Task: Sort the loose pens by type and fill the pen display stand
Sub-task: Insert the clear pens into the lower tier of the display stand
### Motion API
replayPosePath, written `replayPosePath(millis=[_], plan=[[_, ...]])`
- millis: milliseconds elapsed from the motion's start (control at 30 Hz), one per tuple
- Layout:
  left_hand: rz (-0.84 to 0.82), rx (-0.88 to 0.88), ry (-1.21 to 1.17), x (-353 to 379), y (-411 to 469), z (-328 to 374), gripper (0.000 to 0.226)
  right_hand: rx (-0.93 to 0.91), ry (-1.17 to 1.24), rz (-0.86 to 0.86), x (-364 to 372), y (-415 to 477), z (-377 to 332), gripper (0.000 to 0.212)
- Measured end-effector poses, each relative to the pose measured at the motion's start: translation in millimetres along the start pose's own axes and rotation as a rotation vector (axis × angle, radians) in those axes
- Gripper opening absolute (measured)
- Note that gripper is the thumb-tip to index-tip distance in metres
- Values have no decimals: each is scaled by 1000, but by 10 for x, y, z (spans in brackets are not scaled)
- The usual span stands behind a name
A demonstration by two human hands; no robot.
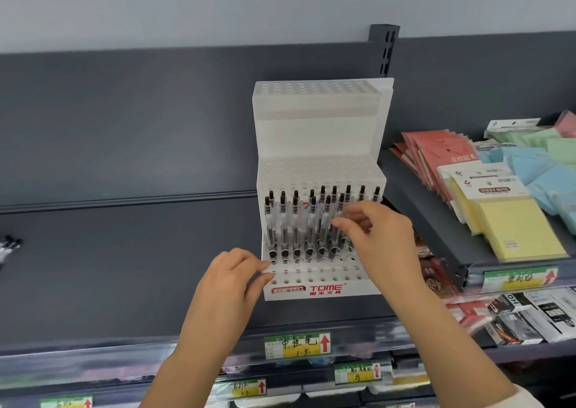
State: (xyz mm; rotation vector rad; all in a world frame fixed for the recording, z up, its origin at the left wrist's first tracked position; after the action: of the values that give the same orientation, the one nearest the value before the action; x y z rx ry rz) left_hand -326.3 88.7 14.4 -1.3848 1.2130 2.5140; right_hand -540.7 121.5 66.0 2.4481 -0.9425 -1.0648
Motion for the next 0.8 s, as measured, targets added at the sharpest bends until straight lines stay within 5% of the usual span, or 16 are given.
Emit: replayPosePath(millis=[200,333,500,633,800], plan=[[-3,16,110,-183,-65,-99,29,-58,32,123,-38,-189,-64,10],[29,-61,205,-495,-237,-523,34,-227,-9,-29,328,-498,-468,7],[77,-174,312,-1065,-619,-1228,33,-350,-140,-359,1071,-780,-965,32],[128,-261,403,-1696,-1083,-1966,20,-351,-162,-445,1680,-1008,-1453,36],[125,-325,467,-2472,-1563,-2865,38,-369,-183,-490,2505,-1330,-2206,37]])
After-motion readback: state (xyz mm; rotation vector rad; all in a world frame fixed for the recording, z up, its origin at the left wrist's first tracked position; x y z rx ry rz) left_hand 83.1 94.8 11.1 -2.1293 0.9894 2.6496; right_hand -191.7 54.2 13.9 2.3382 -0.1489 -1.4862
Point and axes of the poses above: each hand's wrist, its own y-axis towards the middle knuckle, its own x-axis out of the palm, z = x × y, the point moved 3 cm from there along y, towards the middle knuckle, and after that the axes turned 7 degrees about z, right-handed, at the moved point
